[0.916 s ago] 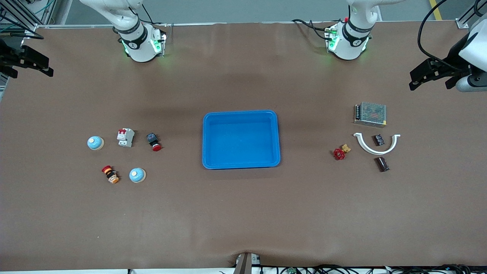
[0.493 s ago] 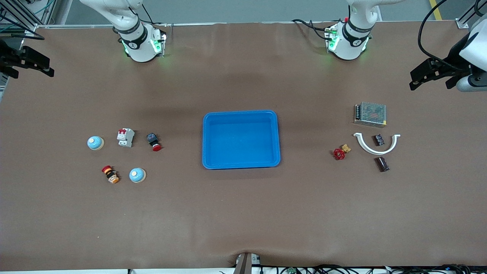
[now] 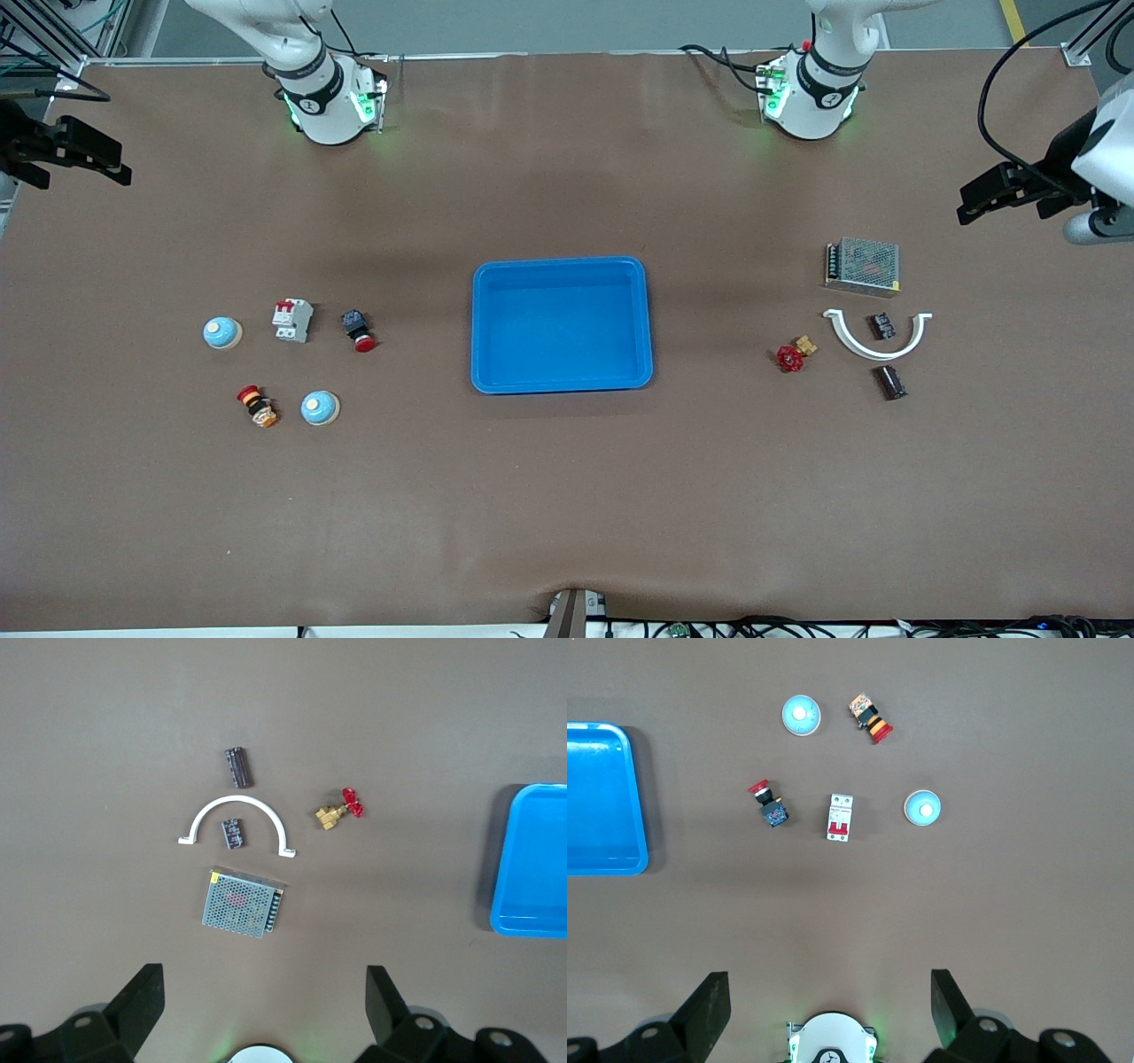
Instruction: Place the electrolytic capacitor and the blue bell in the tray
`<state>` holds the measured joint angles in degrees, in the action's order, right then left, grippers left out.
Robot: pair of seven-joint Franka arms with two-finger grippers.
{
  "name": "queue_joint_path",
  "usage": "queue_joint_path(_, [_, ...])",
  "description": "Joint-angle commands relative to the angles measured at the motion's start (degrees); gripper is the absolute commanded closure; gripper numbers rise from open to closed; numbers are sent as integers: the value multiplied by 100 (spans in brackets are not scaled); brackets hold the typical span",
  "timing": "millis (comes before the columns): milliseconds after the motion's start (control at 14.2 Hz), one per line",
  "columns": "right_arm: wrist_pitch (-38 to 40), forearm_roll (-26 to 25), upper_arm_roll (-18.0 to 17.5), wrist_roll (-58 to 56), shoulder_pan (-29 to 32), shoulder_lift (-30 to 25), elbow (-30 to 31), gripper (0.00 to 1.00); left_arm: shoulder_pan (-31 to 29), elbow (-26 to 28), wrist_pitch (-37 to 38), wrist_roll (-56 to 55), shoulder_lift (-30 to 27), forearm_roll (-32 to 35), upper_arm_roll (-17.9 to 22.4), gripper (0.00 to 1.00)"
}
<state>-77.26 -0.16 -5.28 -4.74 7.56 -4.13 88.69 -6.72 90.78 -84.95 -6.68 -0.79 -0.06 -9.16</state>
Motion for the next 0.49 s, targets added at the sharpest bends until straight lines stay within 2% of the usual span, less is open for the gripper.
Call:
queue_joint_path(0, [-131,52,-34,-80,88,78,70,0,-110,176,-91,61,43,-38,2,0])
queue_joint_path(141, [-237,34,-34,-516,149,280,61,0,-171,588,-371,9,-27,-29,2,0])
queue_joint_path(423, [-684,87,-34,-1871,711,772,148,0,-374,1458,-978,-18,-246,-47,-42,0])
